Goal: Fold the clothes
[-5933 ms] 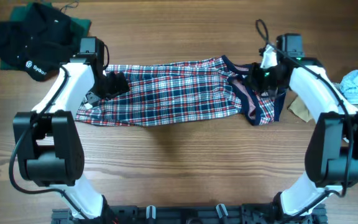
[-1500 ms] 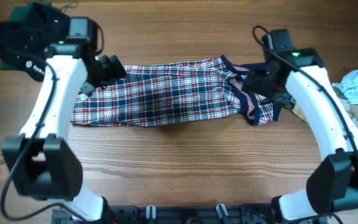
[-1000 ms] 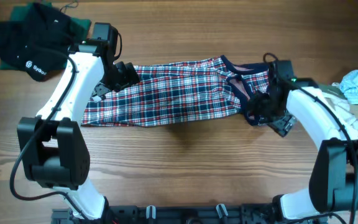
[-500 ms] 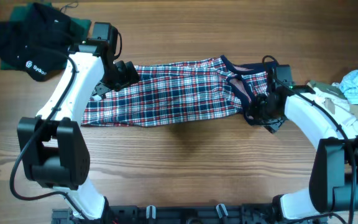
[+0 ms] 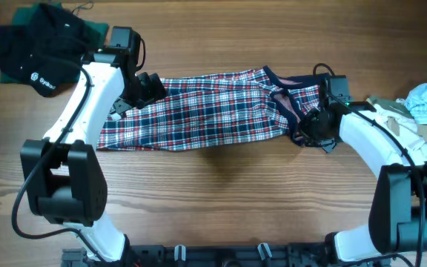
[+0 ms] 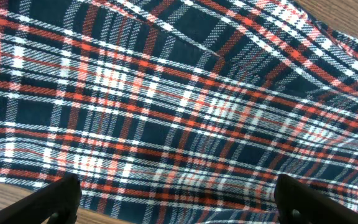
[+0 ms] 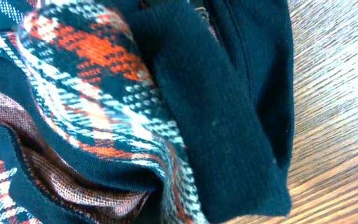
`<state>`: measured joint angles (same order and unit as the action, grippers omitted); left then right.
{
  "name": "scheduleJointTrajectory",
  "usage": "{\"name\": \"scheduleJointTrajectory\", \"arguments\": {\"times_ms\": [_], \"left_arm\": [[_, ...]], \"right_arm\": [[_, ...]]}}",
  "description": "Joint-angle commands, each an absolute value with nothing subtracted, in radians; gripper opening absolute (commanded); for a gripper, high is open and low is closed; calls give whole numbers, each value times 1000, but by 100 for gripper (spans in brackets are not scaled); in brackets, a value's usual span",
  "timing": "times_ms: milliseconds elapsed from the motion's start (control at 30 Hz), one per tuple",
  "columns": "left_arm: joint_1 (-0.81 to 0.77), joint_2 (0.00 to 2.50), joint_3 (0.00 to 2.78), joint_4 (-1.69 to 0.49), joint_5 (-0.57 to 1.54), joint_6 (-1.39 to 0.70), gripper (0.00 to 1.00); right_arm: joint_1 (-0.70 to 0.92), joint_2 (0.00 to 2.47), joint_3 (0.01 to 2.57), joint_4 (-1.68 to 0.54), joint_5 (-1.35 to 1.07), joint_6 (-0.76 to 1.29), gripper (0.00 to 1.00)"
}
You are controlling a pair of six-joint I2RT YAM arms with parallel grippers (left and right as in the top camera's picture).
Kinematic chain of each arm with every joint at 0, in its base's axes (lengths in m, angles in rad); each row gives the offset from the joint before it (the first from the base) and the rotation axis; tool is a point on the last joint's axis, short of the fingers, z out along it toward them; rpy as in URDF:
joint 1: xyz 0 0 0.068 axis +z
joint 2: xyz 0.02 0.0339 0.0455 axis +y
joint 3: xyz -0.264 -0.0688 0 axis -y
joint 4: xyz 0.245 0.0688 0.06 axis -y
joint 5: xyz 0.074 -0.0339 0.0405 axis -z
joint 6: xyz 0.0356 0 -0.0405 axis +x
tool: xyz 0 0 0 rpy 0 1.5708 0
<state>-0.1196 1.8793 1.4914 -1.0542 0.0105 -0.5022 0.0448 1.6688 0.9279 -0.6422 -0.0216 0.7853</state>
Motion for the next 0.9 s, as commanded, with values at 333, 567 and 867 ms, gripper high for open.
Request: {"name": "scheduleJointTrajectory", "arguments": {"times_ms": [333, 567, 867], "left_arm": [[-123, 1880, 1488, -1055, 22, -498, 100], [-123, 1880, 1488, -1055, 22, -498, 100], [-123, 1880, 1488, -1055, 22, -498, 100]], "right_arm": [[44, 1554, 1049, -593, 4, 750, 4], [44, 1554, 1047, -496, 12, 753, 4], [44, 1579, 1039, -426, 162, 762, 4]]}}
